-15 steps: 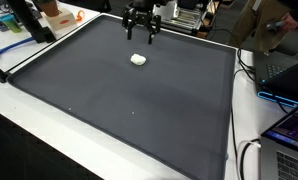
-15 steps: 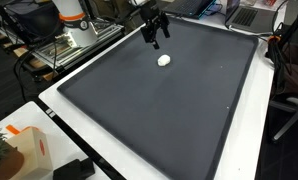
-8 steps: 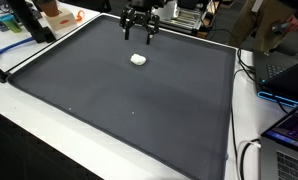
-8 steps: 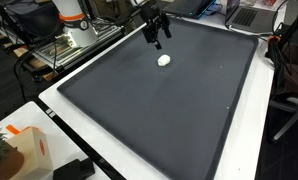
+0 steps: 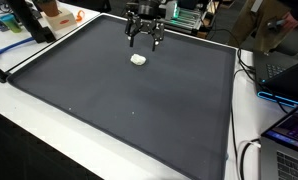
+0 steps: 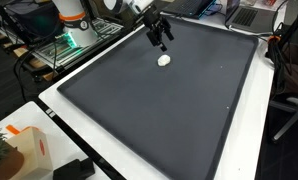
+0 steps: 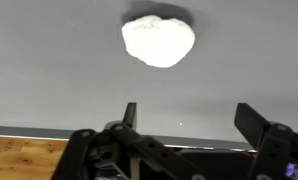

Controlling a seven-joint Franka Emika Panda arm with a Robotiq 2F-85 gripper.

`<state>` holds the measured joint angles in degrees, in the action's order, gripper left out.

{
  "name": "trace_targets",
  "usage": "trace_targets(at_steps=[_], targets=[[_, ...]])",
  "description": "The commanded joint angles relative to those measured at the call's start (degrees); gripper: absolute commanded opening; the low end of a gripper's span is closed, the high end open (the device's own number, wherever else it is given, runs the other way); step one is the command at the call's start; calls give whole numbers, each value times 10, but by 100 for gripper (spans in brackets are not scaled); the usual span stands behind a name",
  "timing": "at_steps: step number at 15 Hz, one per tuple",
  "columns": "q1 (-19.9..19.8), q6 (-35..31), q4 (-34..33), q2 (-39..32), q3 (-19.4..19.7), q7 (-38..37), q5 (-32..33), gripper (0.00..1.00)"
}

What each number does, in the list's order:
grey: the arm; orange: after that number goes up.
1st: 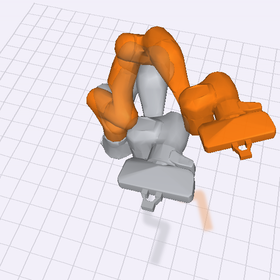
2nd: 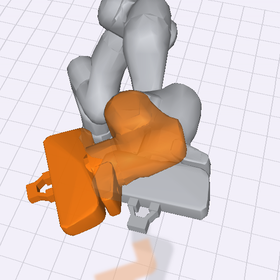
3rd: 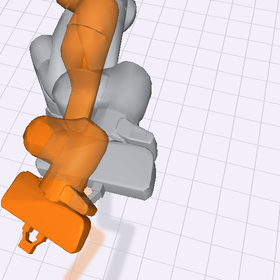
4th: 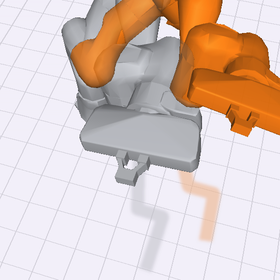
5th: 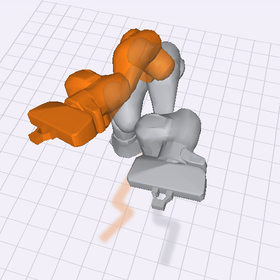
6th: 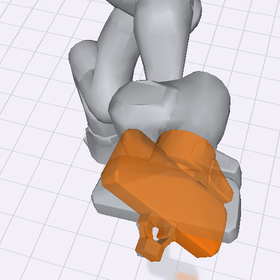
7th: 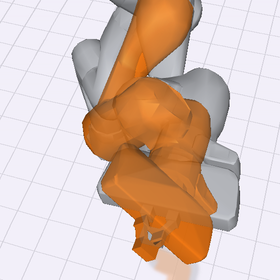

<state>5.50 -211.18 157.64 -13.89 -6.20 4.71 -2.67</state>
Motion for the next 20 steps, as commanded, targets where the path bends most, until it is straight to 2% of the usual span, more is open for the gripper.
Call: trace_targets(at_steps=[1, 4, 5, 9, 16, 20], targets=[[-12, -56, 0, -62, 13, 2, 50, 100], [-15, -120, 0, -106, 24, 9, 64, 100], [-4, -80, 0, -74, 21, 2, 45, 100], [-7, -89, -5, -84, 20, -4, 50, 100], [-7, -74, 3, -54, 8, -37, 44, 100], [-5, -32, 4, -29, 0, -65, 31, 100]])
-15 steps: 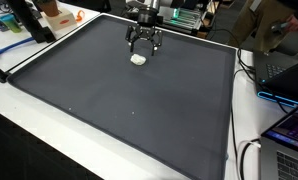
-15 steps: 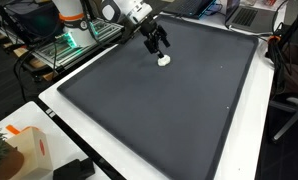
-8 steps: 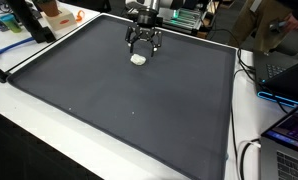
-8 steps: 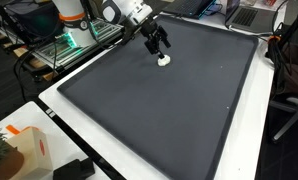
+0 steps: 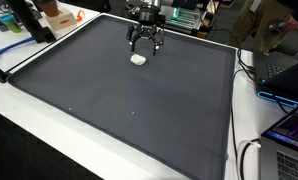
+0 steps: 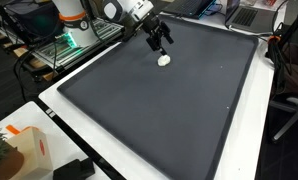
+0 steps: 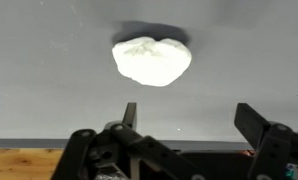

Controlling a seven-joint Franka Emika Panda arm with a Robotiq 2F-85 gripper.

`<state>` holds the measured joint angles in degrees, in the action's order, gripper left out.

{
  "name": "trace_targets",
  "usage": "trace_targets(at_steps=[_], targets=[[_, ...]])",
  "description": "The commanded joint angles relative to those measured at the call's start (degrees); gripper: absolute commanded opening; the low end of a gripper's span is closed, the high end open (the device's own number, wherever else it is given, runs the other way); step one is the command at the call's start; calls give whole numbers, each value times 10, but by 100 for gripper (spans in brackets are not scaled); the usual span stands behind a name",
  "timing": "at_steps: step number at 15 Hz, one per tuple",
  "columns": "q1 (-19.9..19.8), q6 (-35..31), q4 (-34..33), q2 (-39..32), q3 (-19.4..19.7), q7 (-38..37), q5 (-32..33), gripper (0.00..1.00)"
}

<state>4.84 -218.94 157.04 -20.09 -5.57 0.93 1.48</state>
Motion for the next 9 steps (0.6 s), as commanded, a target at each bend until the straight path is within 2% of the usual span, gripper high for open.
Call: trace_targets(at_steps=[1, 5, 9], targets=[[5, 64, 10, 42, -6, -32, -21, 100], [4, 187, 14, 97, -8, -53, -31, 100], [-2, 291, 12, 149, -29, -76, -15, 100]])
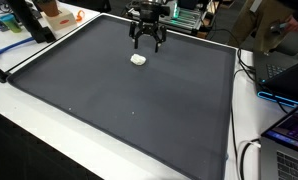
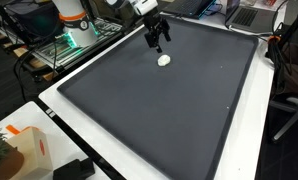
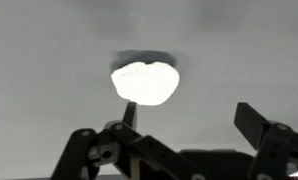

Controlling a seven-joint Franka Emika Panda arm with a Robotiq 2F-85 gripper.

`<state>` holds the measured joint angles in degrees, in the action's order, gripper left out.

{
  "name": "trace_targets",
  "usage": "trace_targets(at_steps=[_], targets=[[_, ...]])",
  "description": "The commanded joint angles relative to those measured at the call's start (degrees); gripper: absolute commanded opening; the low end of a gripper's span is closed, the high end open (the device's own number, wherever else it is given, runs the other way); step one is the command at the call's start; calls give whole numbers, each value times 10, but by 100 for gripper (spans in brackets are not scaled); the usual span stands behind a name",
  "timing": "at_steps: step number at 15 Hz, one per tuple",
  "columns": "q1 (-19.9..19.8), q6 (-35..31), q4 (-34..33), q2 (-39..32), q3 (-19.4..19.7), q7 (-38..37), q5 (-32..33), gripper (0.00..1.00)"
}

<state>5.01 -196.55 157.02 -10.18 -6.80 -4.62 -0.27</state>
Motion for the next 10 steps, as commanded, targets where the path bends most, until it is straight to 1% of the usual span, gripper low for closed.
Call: trace_targets(at_steps=[1, 2, 3, 4, 5, 7, 10], targets=[[-9, 89, 13, 62, -24, -28, 6, 100], [4, 116, 11, 74, -15, -30, -18, 100], [2, 134, 13, 85, -9, -31, -24, 100], [3, 96, 0, 52, -13, -18, -14, 100], [3, 111, 0, 62, -11, -18, -20, 100], [4, 122, 1, 73, -8, -18, -23, 100], [4, 173, -22, 79, -6, -19, -25, 100]])
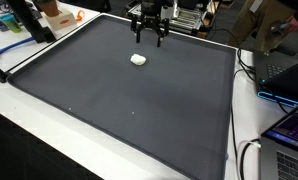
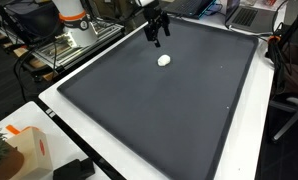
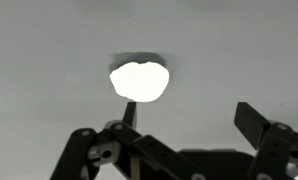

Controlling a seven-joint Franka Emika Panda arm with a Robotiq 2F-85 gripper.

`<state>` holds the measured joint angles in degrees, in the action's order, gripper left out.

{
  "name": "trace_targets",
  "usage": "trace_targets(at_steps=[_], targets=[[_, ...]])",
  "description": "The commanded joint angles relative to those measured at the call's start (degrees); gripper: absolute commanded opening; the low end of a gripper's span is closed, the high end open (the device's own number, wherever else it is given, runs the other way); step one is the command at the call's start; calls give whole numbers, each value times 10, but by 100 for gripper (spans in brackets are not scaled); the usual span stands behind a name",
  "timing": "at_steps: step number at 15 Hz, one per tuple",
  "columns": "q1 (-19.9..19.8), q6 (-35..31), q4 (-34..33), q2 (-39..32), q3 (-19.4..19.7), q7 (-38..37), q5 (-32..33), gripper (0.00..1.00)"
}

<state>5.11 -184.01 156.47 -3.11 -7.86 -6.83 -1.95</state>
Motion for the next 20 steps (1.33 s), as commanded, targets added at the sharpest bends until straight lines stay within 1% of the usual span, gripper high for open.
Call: trace_targets(at_steps=[1, 2, 3, 5, 6, 11, 13, 15, 16, 20], targets=[[0, 67, -21, 14, 9, 4, -7, 100], [5, 95, -28, 22, 30, -22, 30, 100], [4, 122, -37, 26, 39, -38, 55, 100], [1, 167, -56, 33, 47, -81, 103, 100], [1, 188, -68, 33, 46, -93, 112, 100], [12, 276, -126, 20, 24, -97, 107, 100], [14, 305, -146, 14, 22, -100, 104, 100], [14, 350, -171, 5, 21, -101, 95, 100], [13, 313, -148, 18, 22, -86, 91, 100], [13, 319, -155, 17, 22, -86, 91, 100]])
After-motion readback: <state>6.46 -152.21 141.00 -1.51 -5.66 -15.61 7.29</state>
